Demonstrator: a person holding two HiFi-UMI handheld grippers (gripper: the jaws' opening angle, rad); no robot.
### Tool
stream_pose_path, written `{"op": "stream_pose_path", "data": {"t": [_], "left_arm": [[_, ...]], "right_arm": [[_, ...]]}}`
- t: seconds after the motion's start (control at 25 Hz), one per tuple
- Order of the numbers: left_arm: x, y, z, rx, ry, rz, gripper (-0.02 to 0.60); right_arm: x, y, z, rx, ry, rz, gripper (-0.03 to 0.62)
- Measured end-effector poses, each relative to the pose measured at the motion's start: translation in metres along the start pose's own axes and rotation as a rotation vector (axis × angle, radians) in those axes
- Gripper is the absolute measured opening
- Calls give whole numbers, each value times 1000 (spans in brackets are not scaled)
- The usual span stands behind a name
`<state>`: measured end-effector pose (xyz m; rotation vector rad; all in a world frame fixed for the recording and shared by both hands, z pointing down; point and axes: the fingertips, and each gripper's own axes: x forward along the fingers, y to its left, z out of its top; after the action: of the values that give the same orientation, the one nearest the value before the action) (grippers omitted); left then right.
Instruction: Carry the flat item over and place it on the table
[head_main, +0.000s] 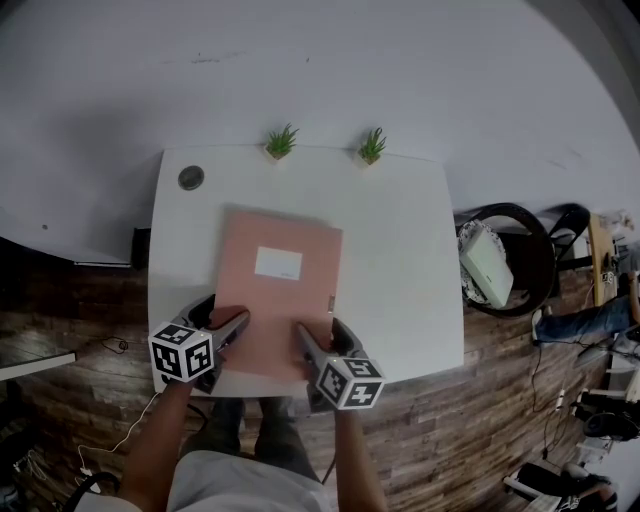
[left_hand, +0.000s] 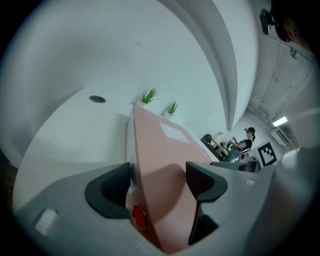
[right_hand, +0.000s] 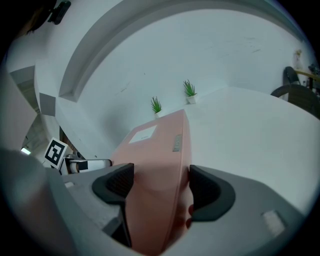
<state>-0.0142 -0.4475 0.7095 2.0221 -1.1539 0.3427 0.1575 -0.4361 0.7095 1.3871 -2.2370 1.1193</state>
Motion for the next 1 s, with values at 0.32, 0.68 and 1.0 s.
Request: {"op": "stream_pose_path", "data": {"t": [0.32,0.68,1.0], "left_arm": [[-4,0,3,-7,-17,-15,347],[-26,-3,12,43,-59,16,345],[-54,-13,25,113,-137,59,233]], "right_arm": [[-8,-1,7,-27,-35,13,342],[-36,2,15,-63,-83,-24,342],[-61,11,25,-111,-140,-76,219]]}}
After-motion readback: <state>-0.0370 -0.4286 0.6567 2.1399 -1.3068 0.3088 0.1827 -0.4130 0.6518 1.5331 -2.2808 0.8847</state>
